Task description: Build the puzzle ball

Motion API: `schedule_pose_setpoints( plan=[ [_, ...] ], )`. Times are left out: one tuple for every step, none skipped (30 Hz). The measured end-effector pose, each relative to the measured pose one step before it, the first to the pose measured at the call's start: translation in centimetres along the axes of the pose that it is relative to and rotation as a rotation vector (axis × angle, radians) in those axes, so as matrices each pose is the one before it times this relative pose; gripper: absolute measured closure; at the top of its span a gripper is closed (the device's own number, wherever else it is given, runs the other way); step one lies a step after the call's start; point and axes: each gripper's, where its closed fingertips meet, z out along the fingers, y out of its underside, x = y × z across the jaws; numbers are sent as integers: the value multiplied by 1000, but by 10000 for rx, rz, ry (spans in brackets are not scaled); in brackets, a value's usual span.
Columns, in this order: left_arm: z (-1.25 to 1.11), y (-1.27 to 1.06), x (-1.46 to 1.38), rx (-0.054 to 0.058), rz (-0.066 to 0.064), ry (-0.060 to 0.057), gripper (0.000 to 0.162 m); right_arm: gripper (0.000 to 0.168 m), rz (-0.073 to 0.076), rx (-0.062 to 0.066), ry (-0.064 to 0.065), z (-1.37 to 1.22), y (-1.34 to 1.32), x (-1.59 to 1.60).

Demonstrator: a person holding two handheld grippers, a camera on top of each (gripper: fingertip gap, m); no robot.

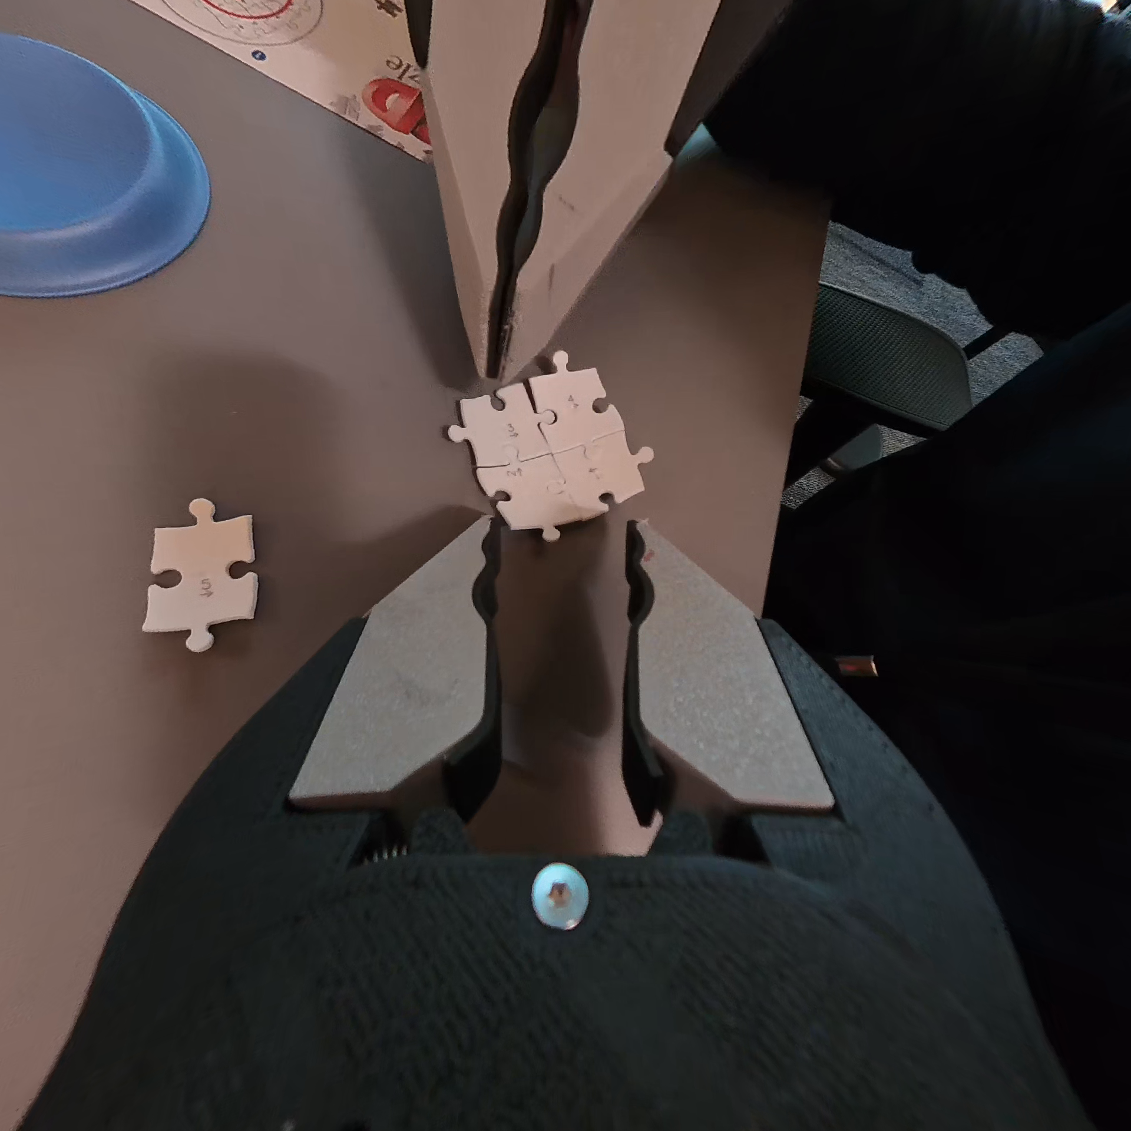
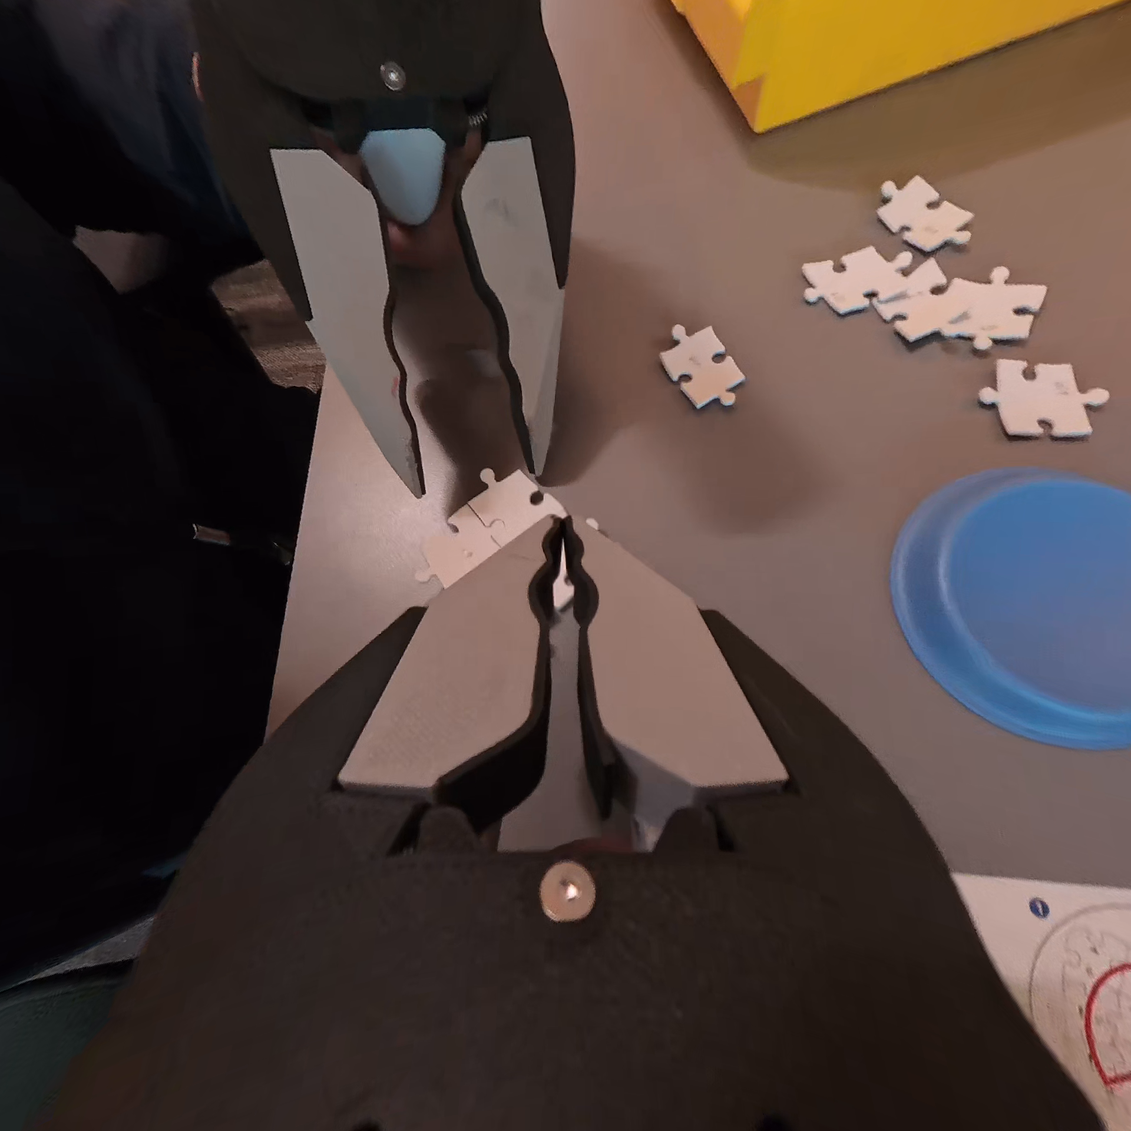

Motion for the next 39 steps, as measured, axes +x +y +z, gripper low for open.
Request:
schedule_pose_setpoints(
  plan=[
    [12, 3, 9, -17, -2, 5, 124, 168, 100, -116, 22, -120, 174, -6],
    [20, 17, 17, -12, 9, -6, 124, 168, 68, -116, -22, -52, 171, -122],
    [2, 27, 25, -19, 12, -3, 124, 168, 70, -157, -69, -2, 206, -235],
    [0, 30, 18, -22, 10, -9, 124, 168, 98, -154, -110, 56, 201, -299],
    [-11, 12, 16, -4, 8, -10, 124, 168, 151, -159, -160, 114, 230, -351],
    [-12, 7, 41, 0, -2, 9, 124, 168, 179, -181, -166, 171, 268, -318],
    [0, 2, 69, -7, -7, 24, 124, 168, 188, -176, -66, 200, 319, -134],
    [12, -5, 74, -2, 3, 19, 123, 168, 184, -162, -13, 196, 336, -4],
    [23, -30, 87, 1, 19, 8, 123, 168, 160, -121, -27, 151, 322, 4],
    [39, -20, 88, -6, 27, 4, 123, 168, 131, -44, -26, 70, 220, 39],
    [43, -34, 95, -6, 30, 4, 123, 168, 107, 37, -16, -30, 103, 54],
    [50, -31, 88, -9, 27, 9, 123, 168, 107, 81, -15, -137, 10, 48],
    [53, -32, 54, -3, 21, -4, 123, 168, 95, 105, -35, -246, -64, -29],
    [42, -39, 30, 7, 14, -7, 123, 168, 73, 121, -18, -312, -116, -55],
    [36, -31, 7, 2, -1, 0, 123, 168, 59, 96, -2, -303, -101, -85],
    [34, -15, 11, -4, -9, 7, 123, 168, 39, 27, -12, -230, -18, -107],
    [27, -22, 6, 11, -3, 9, 123, 168, 11, -46, -6, -99, 88, -109],
    [41, -16, 0, 2, -6, 9, 123, 168, 4, -118, 34, 27, 215, -17],
    [36, -7, 0, -4, -7, 8, 123, 168, 3, -169, 71, 148, 286, 94],
    [41, -21, 21, 0, 1, 13, 123, 168, -2, -162, 81, 232, 304, 153],
    [53, -9, 29, -3, 7, 10, 123, 168, 8, -140, 54, 230, 296, 162],
    [61, -5, 46, -11, 9, 12, 123, 168, 32, -76, -15, 195, 196, 96],
    [54, -10, 60, -9, 11, 13, 123, 168, 69, 37, -74, 92, 16, 12],
    [48, -11, 43, -3, 12, 6, 123, 168, 59, 73, -61, 17, -50, 12],
    [36, -12, 48, -2, 14, 6, 123, 168, 31, 42, -9, -6, -31, 56],
    [32, -32, 34, 7, 16, 2, 123, 168, 0, 21, 10, -8, -7, 56],
    [21, -38, 40, 7, 9, 8, 123, 168, -13, 7, 9, 5, -10, 22],
    [30, -27, 11, 0, 0, 10, 123, 168, -11, -6, 10, 2, 4, 16],
    [31, -25, -15, 3, -3, 5, 123, 168, 0, -14, 12, -1, 9, 18],
    [45, -27, 6, 5, -10, 21, 123, 168, 23, -9, 1, 2, 14, 26],
    [55, -21, 18, 1, -12, 33, 123, 168, 53, 2, -13, -17, 19, 39],
    [60, -8, 22, -9, -2, 21, 123, 168, 75, 19, -53, -18, 26, 29],
    [71, 27, 7, -24, 10, 7, 123, 168, 92, 50, -91, -19, 23, -5],
    [77, 31, 25, -27, 13, 8, 123, 168, 113, 69, -111, -6, 9, 8],
    [64, 16, 30, -12, 10, 10, 123, 168, 84, 59, -95, -17, 15, 4],
    [46, -11, 28, 3, 2, 12, 123, 168, -15, 35, -39, -20, 10, -2],
    [25, -27, 10, 15, -7, 17, 123, 168, -138, 18, 30, -16, 11, -2],
    [3, -13, -11, 10, -9, 18, 123, 168, -160, 47, 23, -44, -54, -87],
    [-7, -5, -48, 10, -19, 14, 123, 168, -55, 204, -152, -188, -326, -336]
  ],
)
